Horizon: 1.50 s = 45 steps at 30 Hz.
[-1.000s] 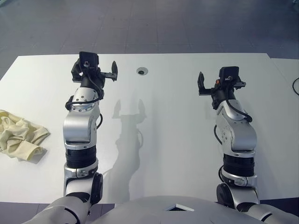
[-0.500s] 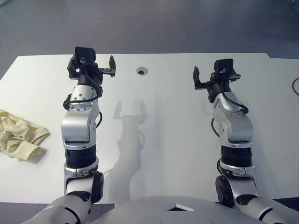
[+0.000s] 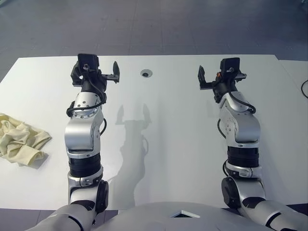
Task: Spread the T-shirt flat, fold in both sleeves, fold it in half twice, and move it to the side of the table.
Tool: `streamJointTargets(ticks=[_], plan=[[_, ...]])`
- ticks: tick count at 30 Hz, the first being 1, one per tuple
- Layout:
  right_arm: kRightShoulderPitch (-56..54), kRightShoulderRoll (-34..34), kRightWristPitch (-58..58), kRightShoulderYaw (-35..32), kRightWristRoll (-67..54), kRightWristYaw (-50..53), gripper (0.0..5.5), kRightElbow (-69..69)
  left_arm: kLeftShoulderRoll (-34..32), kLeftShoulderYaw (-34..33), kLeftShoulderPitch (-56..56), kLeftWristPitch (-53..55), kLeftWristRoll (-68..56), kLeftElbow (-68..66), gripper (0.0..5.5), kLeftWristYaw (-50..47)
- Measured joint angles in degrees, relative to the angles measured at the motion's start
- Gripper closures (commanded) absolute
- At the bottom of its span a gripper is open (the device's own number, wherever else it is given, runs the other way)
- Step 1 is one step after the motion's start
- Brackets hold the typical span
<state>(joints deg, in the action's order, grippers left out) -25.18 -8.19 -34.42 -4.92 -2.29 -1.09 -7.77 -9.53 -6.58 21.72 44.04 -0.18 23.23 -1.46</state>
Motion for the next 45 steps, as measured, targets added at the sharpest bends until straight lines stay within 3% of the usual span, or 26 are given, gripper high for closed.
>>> streamJointTargets(ticks=[45], plan=[[0.5,0.3,-0.2,0.1,0.1,0.8,0.12,-1.2,-0.1,-0.5,0.1,0.7,0.0,-0.2,0.1,0.2]])
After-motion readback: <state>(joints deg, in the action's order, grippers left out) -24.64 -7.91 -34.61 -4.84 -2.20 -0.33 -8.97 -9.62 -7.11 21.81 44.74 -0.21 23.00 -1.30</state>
